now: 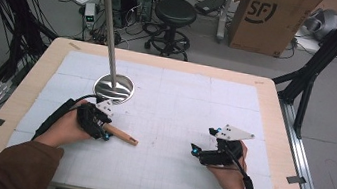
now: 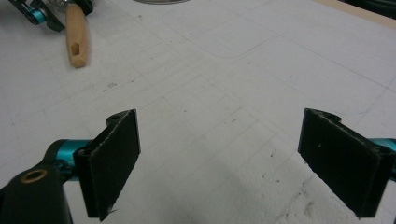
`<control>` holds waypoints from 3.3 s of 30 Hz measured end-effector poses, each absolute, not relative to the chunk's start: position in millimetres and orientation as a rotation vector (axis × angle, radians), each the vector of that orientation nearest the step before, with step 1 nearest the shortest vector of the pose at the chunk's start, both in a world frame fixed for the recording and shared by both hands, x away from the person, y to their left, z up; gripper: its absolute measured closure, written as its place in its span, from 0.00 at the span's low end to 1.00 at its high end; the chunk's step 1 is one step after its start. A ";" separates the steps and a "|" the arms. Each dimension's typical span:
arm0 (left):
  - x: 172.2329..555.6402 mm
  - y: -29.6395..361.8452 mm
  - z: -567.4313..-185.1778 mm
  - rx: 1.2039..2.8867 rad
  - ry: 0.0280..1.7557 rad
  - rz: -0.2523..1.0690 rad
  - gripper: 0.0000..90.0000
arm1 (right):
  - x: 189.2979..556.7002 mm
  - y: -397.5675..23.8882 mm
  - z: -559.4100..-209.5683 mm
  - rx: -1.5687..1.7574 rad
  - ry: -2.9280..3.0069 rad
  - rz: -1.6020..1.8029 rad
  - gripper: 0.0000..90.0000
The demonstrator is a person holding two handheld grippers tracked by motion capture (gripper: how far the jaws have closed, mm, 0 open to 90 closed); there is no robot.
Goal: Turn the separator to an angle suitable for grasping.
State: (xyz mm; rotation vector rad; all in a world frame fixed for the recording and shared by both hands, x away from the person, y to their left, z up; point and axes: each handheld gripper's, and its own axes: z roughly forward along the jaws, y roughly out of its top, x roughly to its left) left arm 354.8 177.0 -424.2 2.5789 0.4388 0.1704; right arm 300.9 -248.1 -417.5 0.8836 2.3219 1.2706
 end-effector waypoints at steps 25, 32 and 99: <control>352.0 182.5 -418.7 2.566 0.447 0.081 0.72 | 301.3 -248.8 -417.5 0.884 2.322 1.273 0.13; 351.7 181.8 -418.8 2.568 0.457 0.103 0.66 | 301.5 -248.7 -417.7 0.886 2.323 1.274 0.13; 353.8 159.3 -412.1 2.770 0.436 0.115 0.77 | 301.5 -249.2 -417.8 0.880 2.334 1.276 0.15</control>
